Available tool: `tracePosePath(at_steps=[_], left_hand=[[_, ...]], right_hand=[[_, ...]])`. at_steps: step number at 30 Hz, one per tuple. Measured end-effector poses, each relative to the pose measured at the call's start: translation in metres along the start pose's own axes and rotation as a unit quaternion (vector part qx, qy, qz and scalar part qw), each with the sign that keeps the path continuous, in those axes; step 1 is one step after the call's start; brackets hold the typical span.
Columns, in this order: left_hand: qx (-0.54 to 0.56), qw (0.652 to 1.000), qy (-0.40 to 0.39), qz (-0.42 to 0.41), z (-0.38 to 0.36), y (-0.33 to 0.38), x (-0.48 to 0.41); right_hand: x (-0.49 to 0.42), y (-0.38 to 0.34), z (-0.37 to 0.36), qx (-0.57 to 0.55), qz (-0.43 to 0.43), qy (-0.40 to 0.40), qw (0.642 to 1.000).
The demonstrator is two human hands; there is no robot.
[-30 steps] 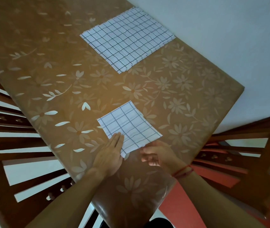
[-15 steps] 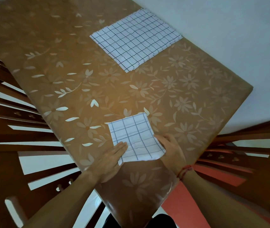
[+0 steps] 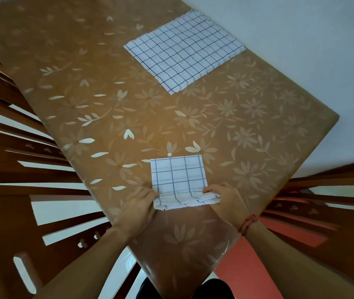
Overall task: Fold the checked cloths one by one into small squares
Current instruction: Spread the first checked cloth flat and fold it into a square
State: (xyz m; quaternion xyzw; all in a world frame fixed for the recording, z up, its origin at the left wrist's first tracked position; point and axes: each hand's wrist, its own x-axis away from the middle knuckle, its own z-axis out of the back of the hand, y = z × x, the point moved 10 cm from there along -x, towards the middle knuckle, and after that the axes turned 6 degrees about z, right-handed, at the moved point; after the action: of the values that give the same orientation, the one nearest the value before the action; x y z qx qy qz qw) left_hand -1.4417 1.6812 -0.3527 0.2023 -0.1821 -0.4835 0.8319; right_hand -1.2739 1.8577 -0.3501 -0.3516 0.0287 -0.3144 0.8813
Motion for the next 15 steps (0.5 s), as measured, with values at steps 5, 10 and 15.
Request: tracePosePath(at_steps=[5,10,15], left_hand=[[0.032,0.997,0.023,0.068,0.005,-0.01,-0.012],[0.079,0.986,0.046,0.138,0.011,-0.023,-0.02],[0.075,0.982,0.043,0.167,0.011,-0.032,-0.028]], right_hand=[[-0.017,0.002,0.002,-0.001,-0.013,0.01,1.0],[-0.035,0.004,0.004,-0.01,-0.053,0.011,0.998],[-0.055,0.002,0.004,0.01,-0.072,0.022,0.997]])
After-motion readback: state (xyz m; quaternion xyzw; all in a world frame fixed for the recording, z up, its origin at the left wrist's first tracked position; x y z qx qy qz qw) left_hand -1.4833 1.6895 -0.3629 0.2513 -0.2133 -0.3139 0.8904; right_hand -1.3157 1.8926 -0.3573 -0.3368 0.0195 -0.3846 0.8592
